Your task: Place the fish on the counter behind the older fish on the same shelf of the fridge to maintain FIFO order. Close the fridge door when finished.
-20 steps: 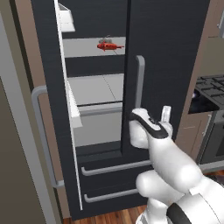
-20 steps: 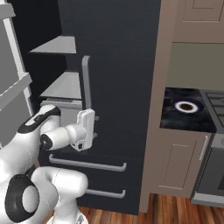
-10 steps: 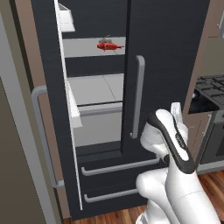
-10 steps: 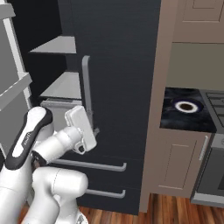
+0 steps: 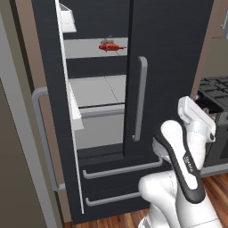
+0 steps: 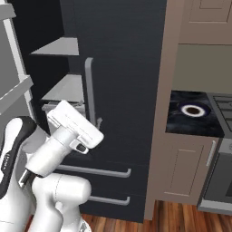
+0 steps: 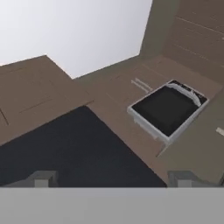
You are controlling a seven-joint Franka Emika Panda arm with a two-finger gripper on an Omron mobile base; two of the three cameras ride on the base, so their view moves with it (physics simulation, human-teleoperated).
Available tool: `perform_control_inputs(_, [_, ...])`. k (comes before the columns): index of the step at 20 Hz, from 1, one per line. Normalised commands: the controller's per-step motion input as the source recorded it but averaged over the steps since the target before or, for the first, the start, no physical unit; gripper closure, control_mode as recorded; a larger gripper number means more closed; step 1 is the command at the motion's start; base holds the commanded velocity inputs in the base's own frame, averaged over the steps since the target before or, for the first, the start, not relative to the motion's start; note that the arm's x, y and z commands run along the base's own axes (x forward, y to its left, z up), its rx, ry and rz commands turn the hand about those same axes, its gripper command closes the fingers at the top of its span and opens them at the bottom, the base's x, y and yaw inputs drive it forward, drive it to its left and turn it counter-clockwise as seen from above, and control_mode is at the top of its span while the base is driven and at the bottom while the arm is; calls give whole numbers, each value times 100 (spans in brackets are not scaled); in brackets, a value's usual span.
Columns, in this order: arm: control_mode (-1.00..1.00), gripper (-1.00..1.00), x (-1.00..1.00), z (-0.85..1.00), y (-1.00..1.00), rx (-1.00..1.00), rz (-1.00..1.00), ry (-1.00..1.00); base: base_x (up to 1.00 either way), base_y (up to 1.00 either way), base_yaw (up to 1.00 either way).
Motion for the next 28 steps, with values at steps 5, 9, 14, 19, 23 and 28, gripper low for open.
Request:
perform_control_inputs(5, [-100, -100, -59, 82, 6, -51, -19, 0, 0, 0, 0])
perform_control_inputs(9, [-100, -100, -63, 66, 37, -41, -16, 7, 0, 0, 0])
perform_control_inputs(14, [-100, -100, -62, 41, 62, -34, -12, 21, 0, 0, 0])
perform_control_inputs(19, [-100, -100, -61, 34, 72, -37, -8, 25, 0, 0, 0])
perform_control_inputs(23, [-100, -100, -60, 21, 87, -35, -4, 35, 0, 0, 0])
perform_control_inputs(28, [-100, -100, -39, -3, 99, -34, 0, 50, 0, 0, 0])
